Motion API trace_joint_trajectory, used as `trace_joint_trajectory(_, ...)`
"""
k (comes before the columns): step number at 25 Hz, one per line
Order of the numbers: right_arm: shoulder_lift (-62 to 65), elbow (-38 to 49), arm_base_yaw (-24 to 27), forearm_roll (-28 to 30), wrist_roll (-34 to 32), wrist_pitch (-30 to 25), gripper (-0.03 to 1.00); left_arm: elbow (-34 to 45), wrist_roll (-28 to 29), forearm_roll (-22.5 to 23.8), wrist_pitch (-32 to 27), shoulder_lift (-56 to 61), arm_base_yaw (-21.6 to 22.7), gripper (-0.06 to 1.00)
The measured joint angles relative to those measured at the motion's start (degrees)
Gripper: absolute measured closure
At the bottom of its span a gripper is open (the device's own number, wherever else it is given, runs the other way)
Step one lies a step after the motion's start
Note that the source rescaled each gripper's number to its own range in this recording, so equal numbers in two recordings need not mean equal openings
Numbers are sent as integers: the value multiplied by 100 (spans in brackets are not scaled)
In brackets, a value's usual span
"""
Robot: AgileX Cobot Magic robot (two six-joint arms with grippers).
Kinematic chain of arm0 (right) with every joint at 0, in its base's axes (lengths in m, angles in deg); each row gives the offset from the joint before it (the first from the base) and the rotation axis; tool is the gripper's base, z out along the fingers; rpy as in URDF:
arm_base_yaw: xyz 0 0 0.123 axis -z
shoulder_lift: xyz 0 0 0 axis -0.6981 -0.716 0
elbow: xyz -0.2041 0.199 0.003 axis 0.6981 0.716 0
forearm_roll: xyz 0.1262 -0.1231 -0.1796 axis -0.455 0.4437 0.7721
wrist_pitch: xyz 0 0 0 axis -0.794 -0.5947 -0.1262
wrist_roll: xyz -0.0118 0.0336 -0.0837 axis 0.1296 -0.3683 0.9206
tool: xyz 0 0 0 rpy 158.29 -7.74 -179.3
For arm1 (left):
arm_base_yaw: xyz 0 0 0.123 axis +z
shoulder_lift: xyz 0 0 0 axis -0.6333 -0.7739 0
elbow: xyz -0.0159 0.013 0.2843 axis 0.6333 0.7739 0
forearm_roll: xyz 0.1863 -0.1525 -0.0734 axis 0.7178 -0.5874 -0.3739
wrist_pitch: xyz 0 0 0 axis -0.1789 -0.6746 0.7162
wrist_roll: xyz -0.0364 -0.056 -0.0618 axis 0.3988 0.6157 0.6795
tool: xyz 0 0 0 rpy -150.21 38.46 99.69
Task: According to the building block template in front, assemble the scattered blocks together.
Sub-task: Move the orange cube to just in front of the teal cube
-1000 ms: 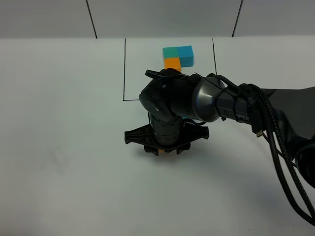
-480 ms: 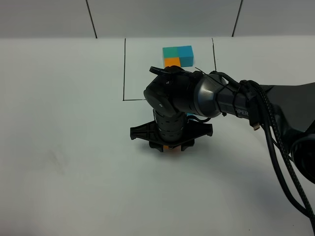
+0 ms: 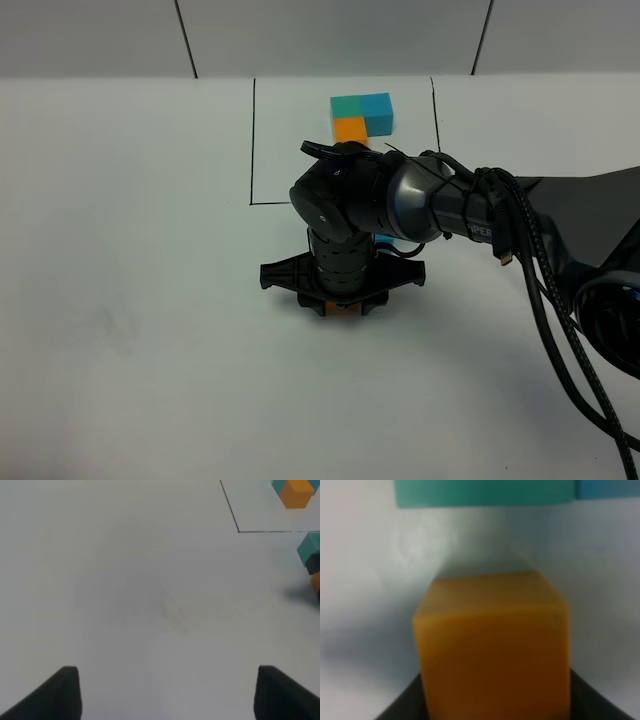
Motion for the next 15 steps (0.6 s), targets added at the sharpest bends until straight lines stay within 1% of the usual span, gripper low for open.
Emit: trace_joint_trajectory(15, -47, 0, 103, -63, 17, 171, 94, 0, 0, 0, 0, 0, 0, 41)
